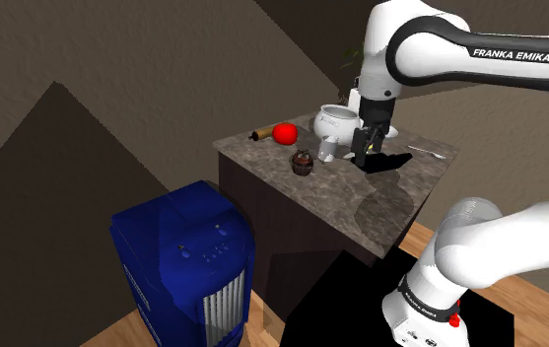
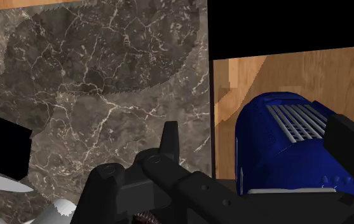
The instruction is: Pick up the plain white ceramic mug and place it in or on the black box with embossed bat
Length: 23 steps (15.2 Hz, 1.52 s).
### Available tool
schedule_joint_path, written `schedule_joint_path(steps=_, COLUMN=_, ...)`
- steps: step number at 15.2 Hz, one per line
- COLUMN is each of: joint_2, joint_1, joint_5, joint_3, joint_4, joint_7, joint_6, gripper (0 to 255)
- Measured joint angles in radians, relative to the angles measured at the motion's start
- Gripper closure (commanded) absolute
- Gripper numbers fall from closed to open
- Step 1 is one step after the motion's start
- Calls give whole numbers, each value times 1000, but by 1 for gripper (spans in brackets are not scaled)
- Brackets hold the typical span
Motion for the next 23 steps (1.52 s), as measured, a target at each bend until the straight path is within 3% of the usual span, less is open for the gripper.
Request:
schedule_joint_path(steps=4, joint_2=42, joint_1=-12, joint_5=-32, joint_3=-43, joint_4=2, joint_7=-49, joint_6=43, gripper=0)
schedule_joint_path(steps=13, joint_2=283, joint_1=-49, joint_5=-124, joint_3=-214, joint_4=79, joint_7=-252, joint_6=226, gripper=0)
schedule_joint_path(steps=23, joint_2=645, joint_1=-71, joint_5=-100, joint_3=-372, joint_4=311, joint_7=-504, joint_6=373, gripper=0)
